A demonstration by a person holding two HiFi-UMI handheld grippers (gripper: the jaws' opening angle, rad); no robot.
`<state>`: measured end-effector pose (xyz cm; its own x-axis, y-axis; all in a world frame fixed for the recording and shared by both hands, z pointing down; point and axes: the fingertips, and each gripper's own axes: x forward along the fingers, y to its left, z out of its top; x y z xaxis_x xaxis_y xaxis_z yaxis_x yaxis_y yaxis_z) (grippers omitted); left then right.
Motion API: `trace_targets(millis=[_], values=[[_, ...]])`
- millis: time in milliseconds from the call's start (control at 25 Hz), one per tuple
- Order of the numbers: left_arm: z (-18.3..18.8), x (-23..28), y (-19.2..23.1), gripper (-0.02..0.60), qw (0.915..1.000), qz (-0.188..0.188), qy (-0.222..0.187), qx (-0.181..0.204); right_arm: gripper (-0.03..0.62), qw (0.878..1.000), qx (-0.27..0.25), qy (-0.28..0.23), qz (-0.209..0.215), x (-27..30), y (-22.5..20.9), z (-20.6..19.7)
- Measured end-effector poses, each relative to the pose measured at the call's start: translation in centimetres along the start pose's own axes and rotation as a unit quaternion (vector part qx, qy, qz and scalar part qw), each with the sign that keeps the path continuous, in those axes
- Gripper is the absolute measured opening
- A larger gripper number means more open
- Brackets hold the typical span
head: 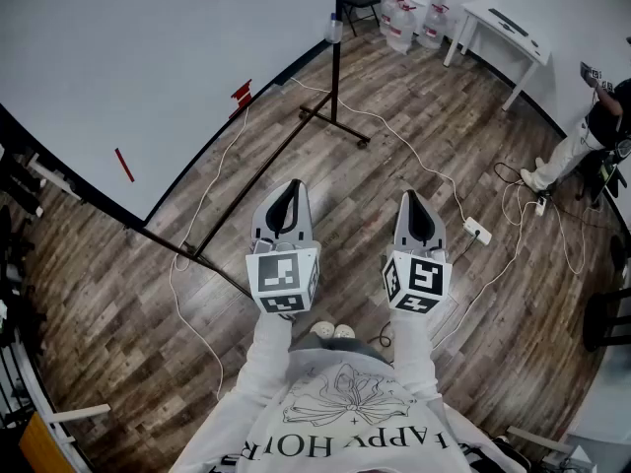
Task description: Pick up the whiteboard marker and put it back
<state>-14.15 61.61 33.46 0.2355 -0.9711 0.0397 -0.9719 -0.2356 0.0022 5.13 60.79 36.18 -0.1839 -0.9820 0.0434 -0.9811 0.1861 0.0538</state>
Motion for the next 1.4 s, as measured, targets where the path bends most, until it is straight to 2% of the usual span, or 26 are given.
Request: trace_targets(millis=[600,1000,1240,1400], values=[[-0.4,1.6,-1.9,0.008,1.0,0.003,0.007,0.006,0.003,1.0,0.005,-0.003,0.005,0.7,-2.2,-0.1],[-2.0,2.8,-4.1,0.008,0.9997,0.021,0.014,0.004,0.003,1.0,0.001,0.007,0.018,1.0,-5.1,-2.2],[-3.0,5.3,-4.2,0.008,0.9994,0.025,0.024,0.002,0.003,1.0,0.007,0.013,0.021,3.2,-6.2,-3.2],[-3.3,8.8,-3.7,0.008,0.9994,0.023,0.026,0.002,0.003,1.0,0.008,0.013,0.019,6.6,-7.0,-3.4]])
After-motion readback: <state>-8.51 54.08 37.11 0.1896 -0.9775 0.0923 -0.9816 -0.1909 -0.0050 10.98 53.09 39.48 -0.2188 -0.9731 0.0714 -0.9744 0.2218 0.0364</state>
